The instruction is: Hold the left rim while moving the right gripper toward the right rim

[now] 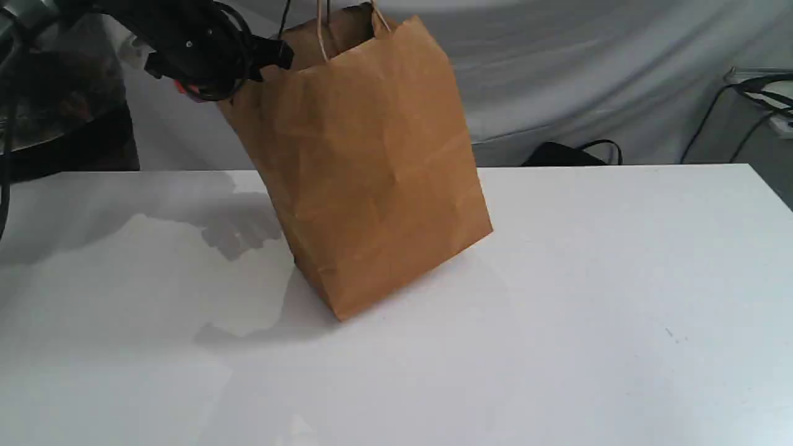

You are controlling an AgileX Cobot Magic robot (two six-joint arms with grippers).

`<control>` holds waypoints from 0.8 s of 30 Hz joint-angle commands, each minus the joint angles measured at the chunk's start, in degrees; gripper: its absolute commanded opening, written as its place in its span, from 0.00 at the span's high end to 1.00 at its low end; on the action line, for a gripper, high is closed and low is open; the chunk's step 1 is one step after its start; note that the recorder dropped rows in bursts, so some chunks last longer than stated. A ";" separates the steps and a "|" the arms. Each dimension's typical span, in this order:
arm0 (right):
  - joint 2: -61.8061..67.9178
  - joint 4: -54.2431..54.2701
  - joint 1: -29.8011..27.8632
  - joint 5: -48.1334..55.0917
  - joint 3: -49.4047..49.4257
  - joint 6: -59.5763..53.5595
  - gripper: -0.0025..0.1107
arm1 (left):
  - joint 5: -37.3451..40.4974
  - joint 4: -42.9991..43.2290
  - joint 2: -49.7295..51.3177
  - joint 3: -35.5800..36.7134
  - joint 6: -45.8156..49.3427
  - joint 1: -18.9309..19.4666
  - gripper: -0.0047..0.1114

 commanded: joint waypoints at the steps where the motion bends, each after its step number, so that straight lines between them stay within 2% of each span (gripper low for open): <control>1: -0.07 -28.85 0.15 -8.93 0.15 22.22 0.98 | 0.33 -3.36 -0.06 -0.14 2.98 0.06 0.96; 3: -0.07 -44.28 0.15 -16.80 0.15 32.79 0.98 | 0.33 -4.12 -0.06 -0.14 3.82 -0.17 0.96; 5: 0.48 -53.41 0.15 -25.86 0.15 37.75 0.98 | 0.33 -4.23 -0.19 -0.14 5.24 -0.64 0.96; 7: 2.06 -53.91 0.15 -28.43 0.15 37.91 0.98 | 0.33 -4.23 -0.45 -0.14 6.18 -1.11 0.96; 11: 7.88 -52.96 0.15 -25.21 -1.74 35.28 0.98 | 0.33 -3.98 -1.42 -0.14 6.18 -2.27 0.96; 16: 18.35 -56.22 0.15 -29.64 -5.95 36.25 0.98 | 0.33 -3.98 -2.00 -0.14 6.18 -3.90 0.96; 24: 36.60 -60.41 0.15 -43.81 -12.61 36.81 0.98 | 0.33 -2.72 -2.00 -0.14 6.42 -4.58 0.96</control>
